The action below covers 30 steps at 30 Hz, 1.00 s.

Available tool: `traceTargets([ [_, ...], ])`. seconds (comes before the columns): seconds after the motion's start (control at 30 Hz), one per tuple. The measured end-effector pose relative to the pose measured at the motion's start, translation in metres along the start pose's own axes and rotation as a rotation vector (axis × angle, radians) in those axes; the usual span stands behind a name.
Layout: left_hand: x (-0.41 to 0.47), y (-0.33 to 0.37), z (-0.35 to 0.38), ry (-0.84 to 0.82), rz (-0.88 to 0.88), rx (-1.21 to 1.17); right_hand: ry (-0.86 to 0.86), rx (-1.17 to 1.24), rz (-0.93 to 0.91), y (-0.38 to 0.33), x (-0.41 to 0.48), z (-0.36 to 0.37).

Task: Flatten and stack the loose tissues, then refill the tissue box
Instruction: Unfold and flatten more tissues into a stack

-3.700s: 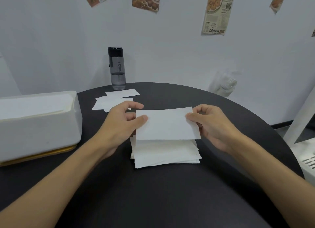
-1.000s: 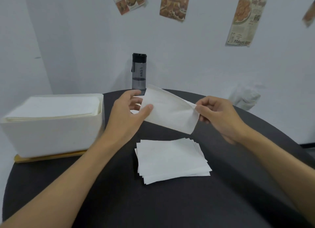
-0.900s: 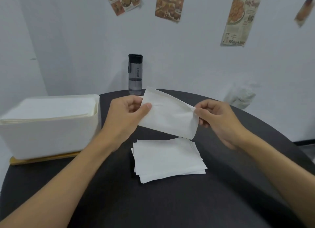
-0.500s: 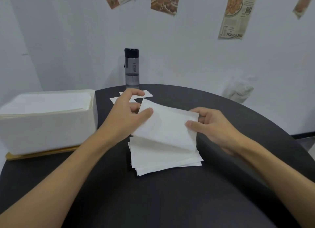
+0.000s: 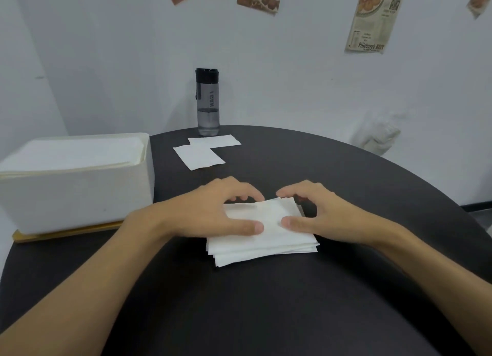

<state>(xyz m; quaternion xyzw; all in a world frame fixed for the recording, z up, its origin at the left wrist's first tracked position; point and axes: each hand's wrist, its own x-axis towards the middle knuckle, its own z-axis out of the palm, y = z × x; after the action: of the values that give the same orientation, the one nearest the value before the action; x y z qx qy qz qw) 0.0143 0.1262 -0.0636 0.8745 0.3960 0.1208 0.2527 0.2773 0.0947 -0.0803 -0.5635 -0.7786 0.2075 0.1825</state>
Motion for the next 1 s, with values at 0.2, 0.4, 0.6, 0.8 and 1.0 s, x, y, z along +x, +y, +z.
traceTargets([
  [0.2, -0.004, 0.002, -0.002, -0.142, -0.033, 0.149, -0.015, 0.056, -0.031, 0.001, 0.011, 0.001],
  [0.4, -0.007, 0.003, -0.011, -0.202, -0.094, 0.203, 0.048, 0.079, -0.063, -0.009, 0.069, -0.005],
  [0.6, -0.013, 0.001, -0.024, -0.264, -0.171, 0.29, -0.03, 0.046, -0.121, -0.031, 0.152, 0.01],
  [0.8, -0.014, -0.002, -0.027, -0.307, -0.188, 0.283, -0.113, -0.033, -0.153, -0.036, 0.199, 0.038],
  [1.0, -0.013, -0.002, -0.028, -0.32, -0.193, 0.276, -0.134, -0.248, -0.172, -0.035, 0.197, 0.034],
])
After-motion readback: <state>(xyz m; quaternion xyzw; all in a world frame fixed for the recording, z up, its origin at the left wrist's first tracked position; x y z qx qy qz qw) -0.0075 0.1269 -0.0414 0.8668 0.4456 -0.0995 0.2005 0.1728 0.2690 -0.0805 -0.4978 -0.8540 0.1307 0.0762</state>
